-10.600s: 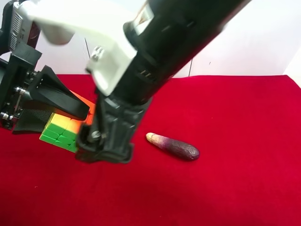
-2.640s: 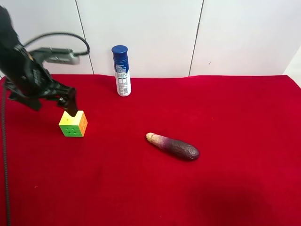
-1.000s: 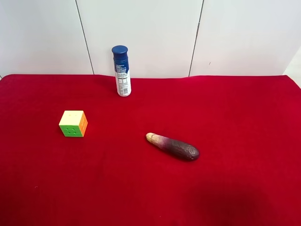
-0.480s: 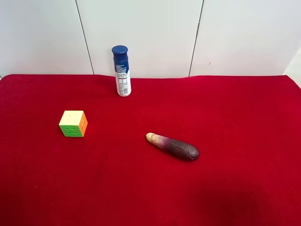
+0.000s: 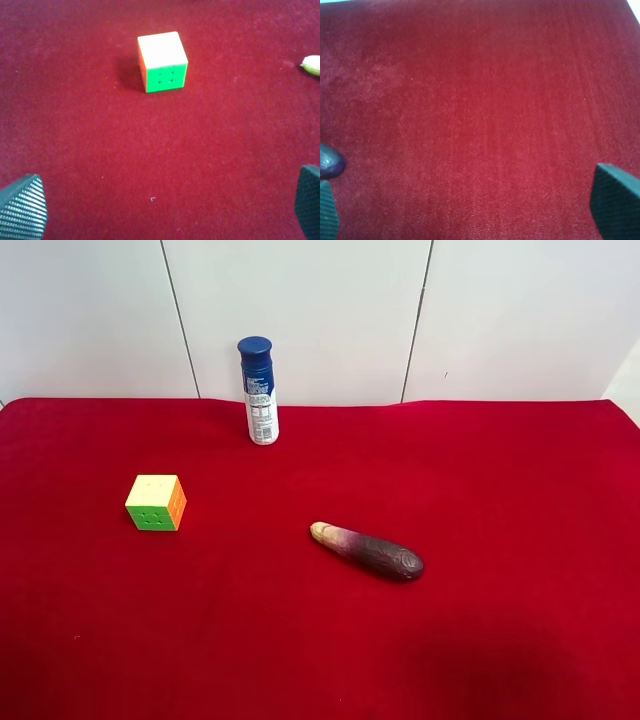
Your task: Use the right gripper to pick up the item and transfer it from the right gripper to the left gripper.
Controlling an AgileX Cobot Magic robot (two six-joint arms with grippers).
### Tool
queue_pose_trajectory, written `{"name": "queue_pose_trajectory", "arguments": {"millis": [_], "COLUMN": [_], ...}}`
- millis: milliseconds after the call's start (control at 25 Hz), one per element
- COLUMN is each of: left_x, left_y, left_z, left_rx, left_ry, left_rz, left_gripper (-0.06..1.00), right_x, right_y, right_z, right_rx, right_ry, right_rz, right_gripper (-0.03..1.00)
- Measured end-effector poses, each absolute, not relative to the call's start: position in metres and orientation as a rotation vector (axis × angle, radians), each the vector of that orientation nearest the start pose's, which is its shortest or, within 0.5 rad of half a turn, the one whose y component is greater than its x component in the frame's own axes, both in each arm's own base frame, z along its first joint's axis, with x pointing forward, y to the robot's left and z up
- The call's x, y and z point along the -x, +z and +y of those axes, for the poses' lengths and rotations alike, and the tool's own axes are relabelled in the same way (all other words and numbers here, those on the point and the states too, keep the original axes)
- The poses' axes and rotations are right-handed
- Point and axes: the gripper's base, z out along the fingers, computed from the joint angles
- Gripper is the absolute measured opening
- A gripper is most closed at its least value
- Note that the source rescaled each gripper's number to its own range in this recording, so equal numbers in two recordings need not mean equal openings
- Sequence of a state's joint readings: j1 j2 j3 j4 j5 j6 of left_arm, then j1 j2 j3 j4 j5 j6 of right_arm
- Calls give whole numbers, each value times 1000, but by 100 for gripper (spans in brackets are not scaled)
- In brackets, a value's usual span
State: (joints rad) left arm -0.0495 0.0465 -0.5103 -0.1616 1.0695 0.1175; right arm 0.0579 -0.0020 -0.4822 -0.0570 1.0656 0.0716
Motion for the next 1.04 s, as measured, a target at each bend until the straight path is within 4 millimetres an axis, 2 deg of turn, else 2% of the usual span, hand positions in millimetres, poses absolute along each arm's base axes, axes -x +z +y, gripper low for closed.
{"name": "queue_pose_trajectory", "arguments": {"millis": [240, 1040], "left_x": [8, 8], "left_y": [281, 281], "left_z": [-16, -16], "left_rx": [-148, -152], "left_ry": [-117, -113], "left_rz": [2021, 2019], "left_gripper": [100, 100], "right_x": [3, 3], "right_y": [272, 272], "right_z": [-5, -5], "right_rx": [-16, -17], "right_ry": [11, 12], "right_rz": [2064, 2064], "right_gripper": [100, 100]}}
